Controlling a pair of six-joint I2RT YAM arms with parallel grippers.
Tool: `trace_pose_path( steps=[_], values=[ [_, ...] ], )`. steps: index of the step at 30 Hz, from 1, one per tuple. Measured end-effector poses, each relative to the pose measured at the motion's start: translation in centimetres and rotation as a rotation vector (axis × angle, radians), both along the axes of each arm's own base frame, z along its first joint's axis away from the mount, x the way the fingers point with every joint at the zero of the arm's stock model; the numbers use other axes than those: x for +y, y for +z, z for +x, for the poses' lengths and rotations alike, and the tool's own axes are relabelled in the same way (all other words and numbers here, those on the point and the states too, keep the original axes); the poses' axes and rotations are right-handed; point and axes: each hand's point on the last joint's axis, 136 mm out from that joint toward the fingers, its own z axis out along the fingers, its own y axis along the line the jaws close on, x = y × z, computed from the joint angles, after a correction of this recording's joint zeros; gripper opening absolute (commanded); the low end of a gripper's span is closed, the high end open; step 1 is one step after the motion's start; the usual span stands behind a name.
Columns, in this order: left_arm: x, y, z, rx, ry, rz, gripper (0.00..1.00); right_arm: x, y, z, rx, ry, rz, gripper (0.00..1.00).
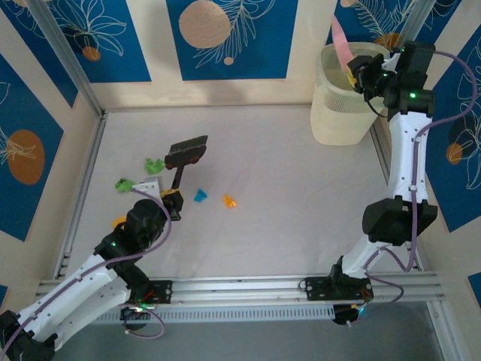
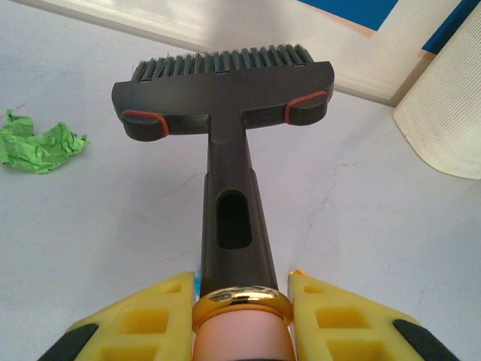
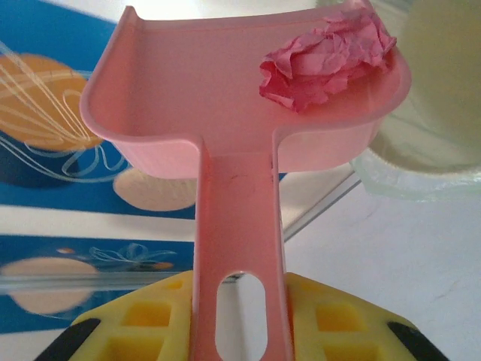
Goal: Sweep away the paper scraps from the table
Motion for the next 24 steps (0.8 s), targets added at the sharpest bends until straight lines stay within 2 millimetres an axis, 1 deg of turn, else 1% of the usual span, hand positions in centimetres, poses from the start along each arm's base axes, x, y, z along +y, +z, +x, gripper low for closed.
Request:
trace_pose_path(
  steps=[3,10,14,17,21,24],
  values=[
    [0.0,0.0,0.0,0.000,0.000,0.000,0.00,-0.7,-0.3,0.3,0.024,-0.009,0.089,0.00],
    [0.0,0.0,0.0,-0.001,0.000,0.000,0.00,-1.4,0.8,0.5,0.007,-0.027,0.187,0.00],
    [0.0,0.0,0.0,-0.001,0.000,0.000,0.00,-1.5,-0.5,-0.6,0.037,-0.066,0.267,0.00],
    [0.0,0.0,0.0,-0.001,0.001,0.000,0.00,-2.2,-1.3,-1.2,0.061,-0.104,0.333,0.00],
    [0.0,0.0,0.0,-0.001,0.001,0.000,0.00,-3.5,-1.5,-0.8,0.057,-0.143,0.394,0.00],
    [0.1,0.1,-0.1,-0.003,0.001,-0.001,0.00,-3.8,-1.9,-0.8,0.066,-0.158,0.420,0.00]
  ],
)
